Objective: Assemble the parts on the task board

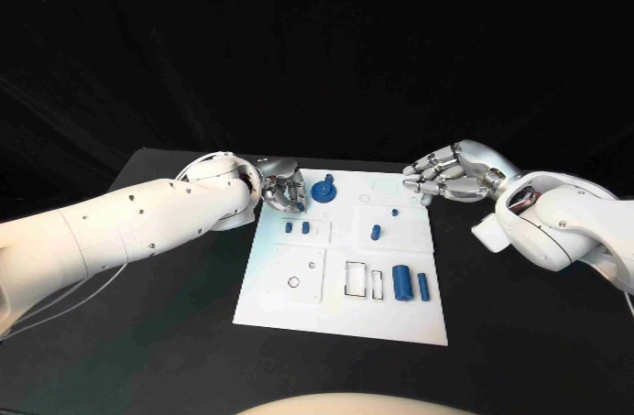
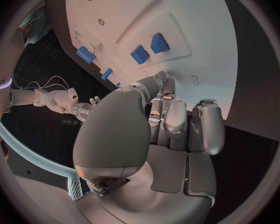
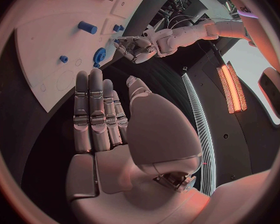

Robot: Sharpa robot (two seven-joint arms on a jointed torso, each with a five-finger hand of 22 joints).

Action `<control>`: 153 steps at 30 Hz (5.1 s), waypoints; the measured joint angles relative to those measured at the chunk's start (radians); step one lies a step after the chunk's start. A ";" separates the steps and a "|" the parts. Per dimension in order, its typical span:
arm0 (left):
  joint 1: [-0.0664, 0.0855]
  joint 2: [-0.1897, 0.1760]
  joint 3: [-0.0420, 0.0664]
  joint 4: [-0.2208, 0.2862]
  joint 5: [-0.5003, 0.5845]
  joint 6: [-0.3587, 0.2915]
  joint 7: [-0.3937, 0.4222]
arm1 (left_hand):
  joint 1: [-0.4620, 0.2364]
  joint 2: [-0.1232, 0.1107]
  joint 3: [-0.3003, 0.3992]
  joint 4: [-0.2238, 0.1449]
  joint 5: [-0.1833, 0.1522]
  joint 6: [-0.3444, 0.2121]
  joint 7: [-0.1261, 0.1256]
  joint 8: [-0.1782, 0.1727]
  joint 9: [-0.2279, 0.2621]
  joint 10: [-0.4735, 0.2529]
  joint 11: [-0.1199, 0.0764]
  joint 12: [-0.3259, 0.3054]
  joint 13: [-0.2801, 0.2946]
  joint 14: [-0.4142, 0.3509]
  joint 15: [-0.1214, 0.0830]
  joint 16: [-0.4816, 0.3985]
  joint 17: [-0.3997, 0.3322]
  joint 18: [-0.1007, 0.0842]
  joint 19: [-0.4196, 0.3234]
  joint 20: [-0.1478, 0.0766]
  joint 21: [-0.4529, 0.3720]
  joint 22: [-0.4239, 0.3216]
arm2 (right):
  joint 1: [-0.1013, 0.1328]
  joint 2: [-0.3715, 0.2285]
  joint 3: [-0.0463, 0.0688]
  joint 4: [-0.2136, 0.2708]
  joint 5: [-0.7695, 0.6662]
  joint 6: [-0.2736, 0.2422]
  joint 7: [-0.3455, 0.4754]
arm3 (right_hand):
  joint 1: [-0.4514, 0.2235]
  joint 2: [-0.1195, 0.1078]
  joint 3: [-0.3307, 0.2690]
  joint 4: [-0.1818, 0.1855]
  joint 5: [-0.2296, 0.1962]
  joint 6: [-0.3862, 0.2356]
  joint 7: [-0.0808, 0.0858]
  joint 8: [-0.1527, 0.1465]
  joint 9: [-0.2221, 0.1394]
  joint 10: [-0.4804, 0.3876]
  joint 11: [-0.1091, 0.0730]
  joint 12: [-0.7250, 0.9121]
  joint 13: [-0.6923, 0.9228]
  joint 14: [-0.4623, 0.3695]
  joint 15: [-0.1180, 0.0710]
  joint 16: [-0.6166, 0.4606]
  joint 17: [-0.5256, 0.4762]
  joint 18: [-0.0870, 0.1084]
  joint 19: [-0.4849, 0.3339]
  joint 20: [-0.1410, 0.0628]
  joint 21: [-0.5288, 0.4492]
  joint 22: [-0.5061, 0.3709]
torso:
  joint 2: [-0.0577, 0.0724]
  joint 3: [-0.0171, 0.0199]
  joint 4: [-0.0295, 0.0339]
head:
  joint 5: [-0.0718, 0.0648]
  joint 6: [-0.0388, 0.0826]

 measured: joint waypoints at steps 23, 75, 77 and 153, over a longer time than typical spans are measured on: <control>-0.002 0.023 -0.001 -0.025 -0.003 0.023 -0.001 | 0.000 0.000 0.000 0.000 0.000 0.003 0.003 -0.006 -0.002 0.000 0.000 0.000 0.001 0.000 0.000 0.000 -0.006 0.000 0.000 0.000 0.000 0.000 | 0.000 0.002 0.000 0.001 0.000 0.000 0.001 | 0.000 0.000 0.000 0.000 0.000 0.000 0.000 0.000 0.000 0.000 0.000 0.000 0.000 0.000 0.000 0.000 0.000 0.000 0.000 0.000 0.000 0.000 | 0.000 0.0001 0.0006 | -0.003 -0.005; -0.003 -0.007 -0.003 -0.041 -0.011 0.025 -0.012 | -0.040 -0.018 -0.010 -0.012 0.000 -0.104 0.029 -0.102 -0.039 0.003 0.011 -0.056 0.015 -0.007 0.007 -0.005 -0.034 0.000 -0.015 0.015 -0.027 -0.001 | 0.000 0.012 0.000 -0.021 -0.055 0.009 -0.017 | 0.068 0.005 0.053 -0.038 -0.020 -0.002 0.003 0.011 -0.001 -0.052 0.008 -0.087 -0.075 0.067 -0.008 -0.014 0.013 0.000 0.054 -0.014 0.012 -0.004 | -0.001 -0.0007 0.0012 | -0.012 -0.003; -0.004 -0.022 -0.002 -0.036 0.000 0.008 -0.010 | -0.040 -0.018 -0.008 -0.014 0.000 -0.101 0.026 -0.102 -0.039 0.003 0.011 -0.056 0.015 -0.007 0.007 -0.005 -0.034 0.000 -0.020 0.020 -0.036 -0.001 | 0.000 0.021 0.000 -0.032 -0.103 0.014 -0.032 | 0.090 0.005 0.075 -0.051 -0.035 0.018 -0.002 0.012 -0.001 -0.040 -0.004 -0.115 -0.102 0.113 -0.018 0.010 0.029 0.000 0.090 -0.028 0.041 0.014 | -0.002 -0.0012 0.0012 | -0.017 0.001; 0.006 -0.325 0.002 0.352 1.281 -0.173 0.422 | -0.048 0.023 -0.048 -0.059 0.000 -0.054 0.039 -0.064 -0.032 -0.088 0.034 0.047 0.099 -0.193 0.025 -0.273 -0.447 0.063 -0.254 0.029 -0.411 -0.347 | -0.079 0.263 0.000 -0.234 -0.964 0.199 -0.290 | 0.048 -0.057 0.398 -0.172 -0.157 0.196 -0.055 -0.036 0.001 0.159 -0.045 -0.357 -0.262 0.147 -0.054 0.918 0.571 -0.085 0.320 -0.073 0.891 0.664 | -0.005 -0.0032 0.0079 | -0.088 0.006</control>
